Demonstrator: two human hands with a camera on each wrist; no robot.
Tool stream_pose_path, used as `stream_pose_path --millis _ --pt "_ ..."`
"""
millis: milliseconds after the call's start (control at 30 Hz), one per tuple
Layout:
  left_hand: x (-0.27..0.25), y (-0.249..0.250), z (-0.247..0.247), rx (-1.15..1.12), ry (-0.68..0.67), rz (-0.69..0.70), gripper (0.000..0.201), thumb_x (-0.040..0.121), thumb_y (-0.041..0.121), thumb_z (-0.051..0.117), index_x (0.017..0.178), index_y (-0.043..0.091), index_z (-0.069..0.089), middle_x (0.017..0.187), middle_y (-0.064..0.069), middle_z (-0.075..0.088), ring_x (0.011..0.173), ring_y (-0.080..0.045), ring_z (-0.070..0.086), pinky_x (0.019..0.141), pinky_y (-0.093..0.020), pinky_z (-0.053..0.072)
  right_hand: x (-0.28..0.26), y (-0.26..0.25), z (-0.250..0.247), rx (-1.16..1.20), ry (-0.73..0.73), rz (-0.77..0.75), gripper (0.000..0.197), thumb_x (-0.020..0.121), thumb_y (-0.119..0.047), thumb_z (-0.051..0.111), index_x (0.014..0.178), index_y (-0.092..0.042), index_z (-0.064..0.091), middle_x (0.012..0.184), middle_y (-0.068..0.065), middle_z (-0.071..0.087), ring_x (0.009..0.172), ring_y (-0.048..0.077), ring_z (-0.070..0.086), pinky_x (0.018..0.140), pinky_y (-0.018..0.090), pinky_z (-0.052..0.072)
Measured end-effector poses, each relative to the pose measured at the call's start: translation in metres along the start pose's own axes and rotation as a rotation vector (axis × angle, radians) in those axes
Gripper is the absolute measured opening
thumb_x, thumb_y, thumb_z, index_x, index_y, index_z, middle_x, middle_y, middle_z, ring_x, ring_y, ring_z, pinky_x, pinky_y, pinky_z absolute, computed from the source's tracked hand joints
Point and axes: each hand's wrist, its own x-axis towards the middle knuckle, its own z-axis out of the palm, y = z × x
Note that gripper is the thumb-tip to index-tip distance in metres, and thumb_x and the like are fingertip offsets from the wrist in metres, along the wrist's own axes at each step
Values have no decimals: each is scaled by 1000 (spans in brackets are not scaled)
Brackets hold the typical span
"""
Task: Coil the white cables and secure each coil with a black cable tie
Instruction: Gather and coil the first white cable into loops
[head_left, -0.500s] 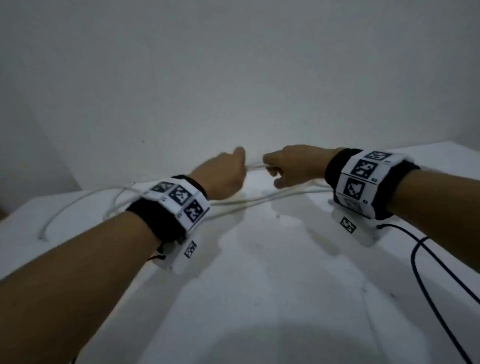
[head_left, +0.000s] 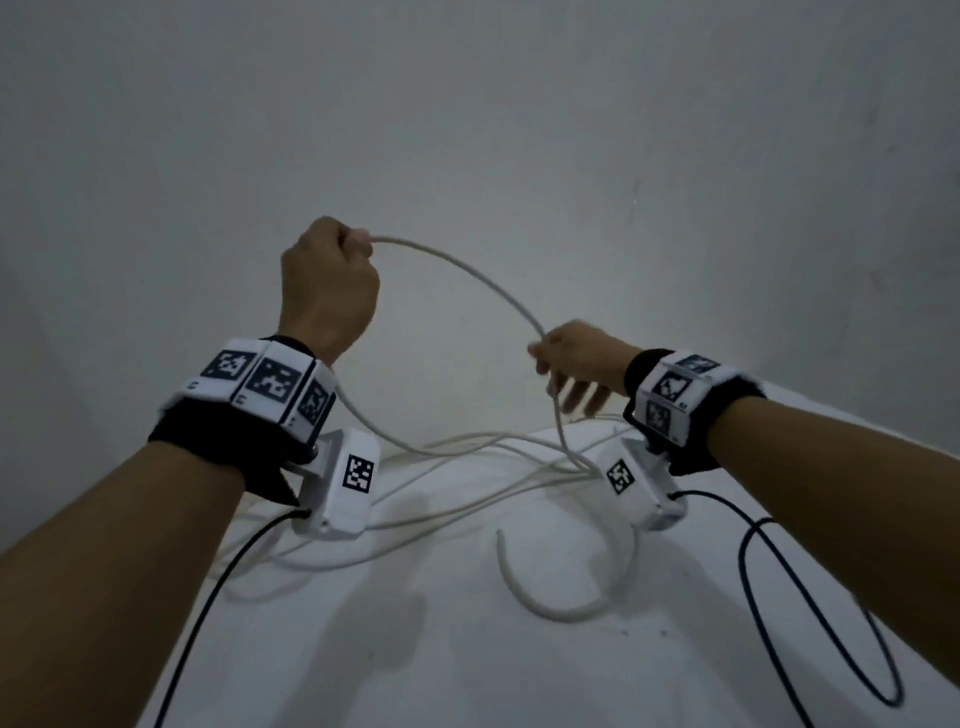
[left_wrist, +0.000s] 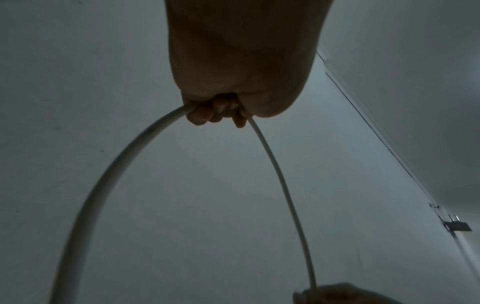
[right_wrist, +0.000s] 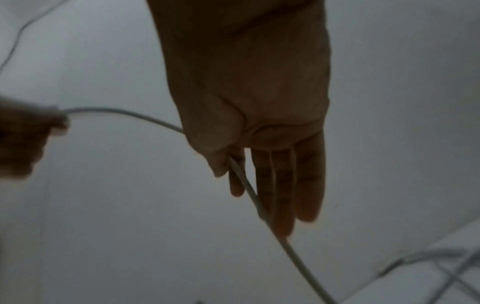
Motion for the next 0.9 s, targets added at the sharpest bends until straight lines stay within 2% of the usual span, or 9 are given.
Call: stream_pose_path --millis 100,233,400,500,600,667,767,833,900 --pt "-8 4 -11 -44 -5 -54 31 101 24 36 107 4 59 98 -6 57 85 -18 48 68 -25 32 -7 -17 -11 454 171 -99 32 97 -32 48 80 -7 56 77 12 60 60 28 61 57 35 55" --pt "-39 -1 -15 -92 -137 -52 33 101 31 34 96 6 54 76 2 52 70 -18 45 57 -32 32 -20 -42 -18 670 139 -269 29 98 -28 48 80 -7 56 81 13 58 69 28 63 67 33 56" --pt "-61 -19 -14 -261 -222 -186 35 100 39 33 78 19 50 69 1 48 66 -20 43 65 -36 37 -47 -84 -28 829 23 -450 17 96 -18 52 85 -6 56 85 14 60 73 25 63 63 28 58" --pt "-60 -15 -21 -329 -113 -282 35 99 41 34 73 21 46 68 -2 47 65 -22 45 61 -37 41 -54 -84 -22 456 92 -425 12 91 -15 57 81 -10 58 72 7 57 61 19 56 52 25 46" --pt "-55 -11 -33 -471 -17 -412 35 101 32 36 72 16 44 63 -4 43 53 -18 41 50 -30 39 -58 -50 -3 -132 -77 -150 31 96 -28 50 72 -10 59 68 6 56 57 18 54 46 21 44" --pt "-58 -11 -40 -482 -68 -445 31 100 23 40 72 13 46 62 -6 43 51 -18 40 48 -30 39 -64 -30 3 -109 -141 -36 35 97 -28 48 73 -6 60 71 10 60 57 20 58 48 25 49" --pt "-74 -17 -47 -386 -292 -453 24 93 10 43 74 4 56 64 -13 53 52 -25 48 54 -33 45 -76 -22 2 123 -145 -47 28 97 -23 51 80 -2 60 78 15 64 63 23 61 55 27 51" --pt "-88 -17 -49 -384 -427 -447 23 93 12 42 86 1 61 71 -16 63 59 -29 58 61 -35 49 -84 -27 -2 208 -132 -102 26 97 -23 51 84 -2 61 80 14 65 64 22 61 57 27 50" --pt "-98 -13 -49 -441 -448 -380 21 95 20 46 102 6 61 85 -15 70 71 -29 66 70 -38 51 -92 -36 -4 192 -113 -142 25 96 -24 53 83 -4 61 79 12 65 62 19 59 55 24 47"
